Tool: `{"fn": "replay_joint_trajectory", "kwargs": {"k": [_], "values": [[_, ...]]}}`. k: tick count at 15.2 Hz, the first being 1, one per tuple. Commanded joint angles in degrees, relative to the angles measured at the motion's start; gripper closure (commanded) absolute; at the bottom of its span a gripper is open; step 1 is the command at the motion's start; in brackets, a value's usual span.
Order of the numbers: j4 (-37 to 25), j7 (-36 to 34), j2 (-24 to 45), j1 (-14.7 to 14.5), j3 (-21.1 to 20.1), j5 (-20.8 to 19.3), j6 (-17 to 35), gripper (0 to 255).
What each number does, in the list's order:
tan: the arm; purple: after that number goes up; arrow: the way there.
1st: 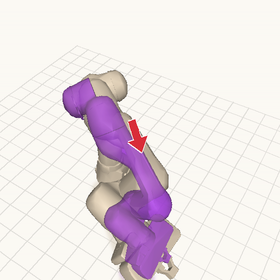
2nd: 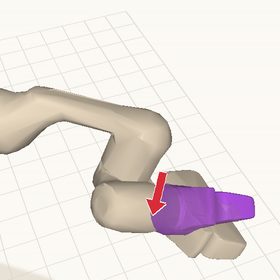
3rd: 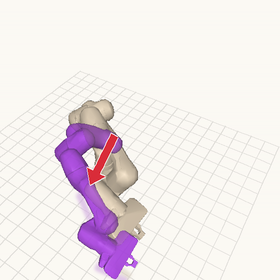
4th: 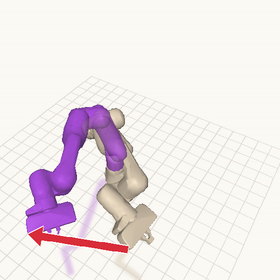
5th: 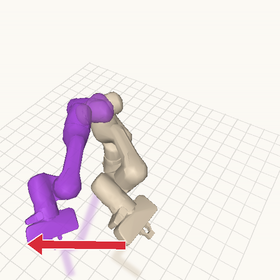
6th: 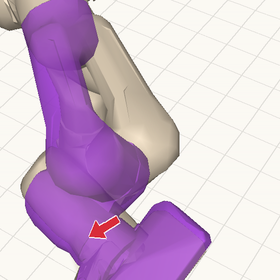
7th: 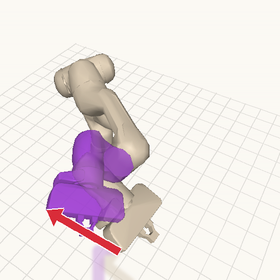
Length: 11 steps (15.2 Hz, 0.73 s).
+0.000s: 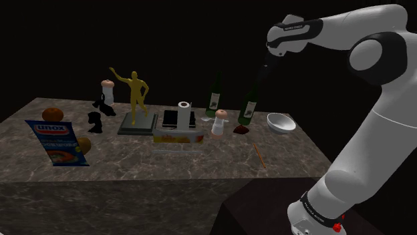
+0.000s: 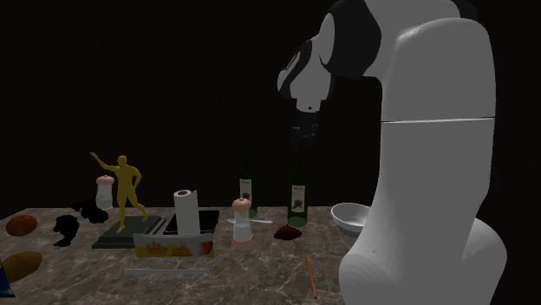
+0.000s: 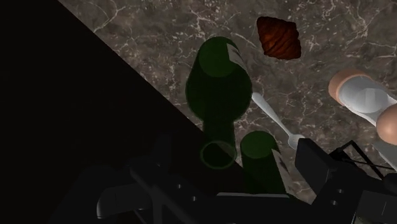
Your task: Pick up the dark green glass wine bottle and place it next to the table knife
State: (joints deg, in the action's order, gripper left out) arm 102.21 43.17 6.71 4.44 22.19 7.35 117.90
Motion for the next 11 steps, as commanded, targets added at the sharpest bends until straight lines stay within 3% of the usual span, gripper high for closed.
{"fn": "replay_joint_trajectory", "kwargs": {"k": [1, 11], "values": [[-0.6, 1.1, 1.5, 0.4, 0.1, 0.6, 0.8, 0], [1.7, 1.8, 3.7, 0.5, -0.2, 1.8, 5.1, 0]]}}
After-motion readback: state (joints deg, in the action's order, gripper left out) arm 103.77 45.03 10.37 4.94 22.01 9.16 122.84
